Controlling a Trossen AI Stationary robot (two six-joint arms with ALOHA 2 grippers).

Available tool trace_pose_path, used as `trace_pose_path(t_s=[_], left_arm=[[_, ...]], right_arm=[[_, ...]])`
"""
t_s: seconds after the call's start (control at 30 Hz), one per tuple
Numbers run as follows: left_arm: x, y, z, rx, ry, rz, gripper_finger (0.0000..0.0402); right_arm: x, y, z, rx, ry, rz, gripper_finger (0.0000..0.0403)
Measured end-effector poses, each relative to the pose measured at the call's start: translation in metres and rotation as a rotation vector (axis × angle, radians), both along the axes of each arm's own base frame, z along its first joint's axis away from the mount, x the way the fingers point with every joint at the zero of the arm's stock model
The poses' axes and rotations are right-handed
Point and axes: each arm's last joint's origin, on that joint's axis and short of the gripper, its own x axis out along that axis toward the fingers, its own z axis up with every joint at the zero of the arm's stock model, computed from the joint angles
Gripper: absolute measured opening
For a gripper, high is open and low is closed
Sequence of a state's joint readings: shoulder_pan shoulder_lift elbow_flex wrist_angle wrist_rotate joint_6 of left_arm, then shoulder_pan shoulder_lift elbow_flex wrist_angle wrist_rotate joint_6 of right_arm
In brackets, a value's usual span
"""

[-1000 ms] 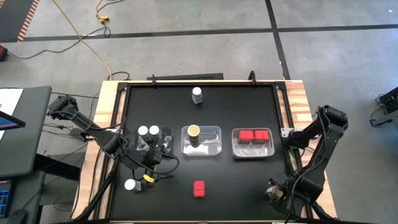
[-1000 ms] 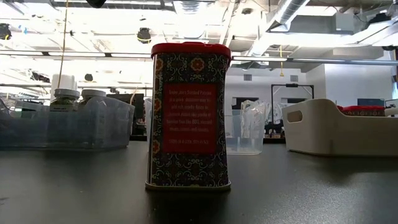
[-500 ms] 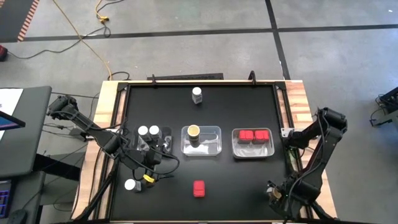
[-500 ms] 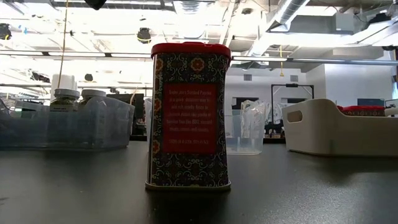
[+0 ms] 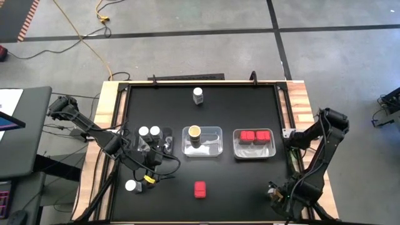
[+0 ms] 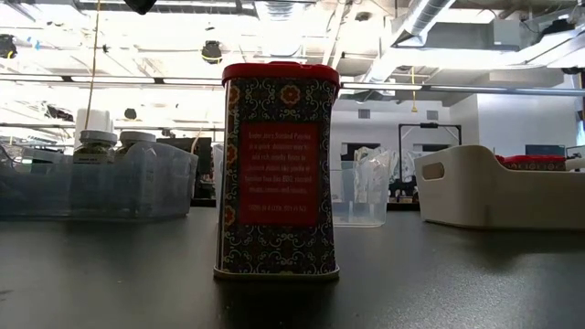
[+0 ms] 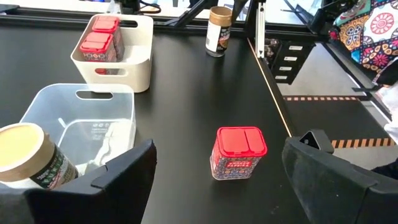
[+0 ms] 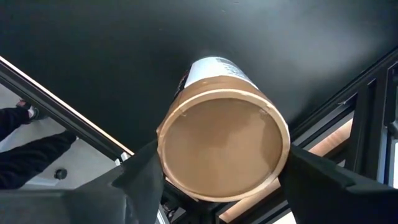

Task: Sort spices by type
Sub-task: Put the gold seasoning bottle into the transparent bin

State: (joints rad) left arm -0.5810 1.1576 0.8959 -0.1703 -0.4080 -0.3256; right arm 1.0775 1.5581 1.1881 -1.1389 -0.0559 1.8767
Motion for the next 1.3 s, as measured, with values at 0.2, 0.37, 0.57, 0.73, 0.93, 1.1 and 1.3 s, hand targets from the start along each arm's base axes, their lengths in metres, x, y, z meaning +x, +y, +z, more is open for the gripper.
trace_pose_path(t_s=[0.2, 0.37, 0.57, 0.73, 0.93, 1.1, 1.3], left_arm=[[0.0, 0.0, 0.0, -0.016, 0.001, 0.006, 0.0334], [-0.007, 0.002, 0.008, -0.038, -0.024, 0.0, 0.0334], [-0.033, 0.012, 0.018, -0.017, -0.002, 0.001, 0.0334], [-0.046, 0.018, 0.021, 0.017, 0.01, 0.021, 0.0334], [-0.047, 0.019, 0.021, 0.022, 0.014, 0.023, 0.0334], [-0.047, 0.019, 0.019, 0.026, 0.027, 0.025, 0.0334], [-0.049, 0.023, 0.021, 0.023, 0.011, 0.064, 0.0334]], right_arm=[[0.0, 0.0, 0.0, 0.0, 0.0, 0.0, 0.0302], [0.002, -0.002, 0.0, -0.008, 0.008, -0.063, 0.0302], [0.015, -0.004, 0.003, 0.026, -0.016, -0.067, 0.0302], [0.036, -0.012, 0.023, 0.041, -0.061, -0.026, 0.0302], [0.066, -0.036, 0.06, -0.031, -0.18, 0.042, 0.0295], [0.094, -0.067, 0.088, -0.06, -0.24, 0.105, 0.0294], [0.125, -0.112, 0.114, -0.112, -0.343, 0.237, 0.0293]])
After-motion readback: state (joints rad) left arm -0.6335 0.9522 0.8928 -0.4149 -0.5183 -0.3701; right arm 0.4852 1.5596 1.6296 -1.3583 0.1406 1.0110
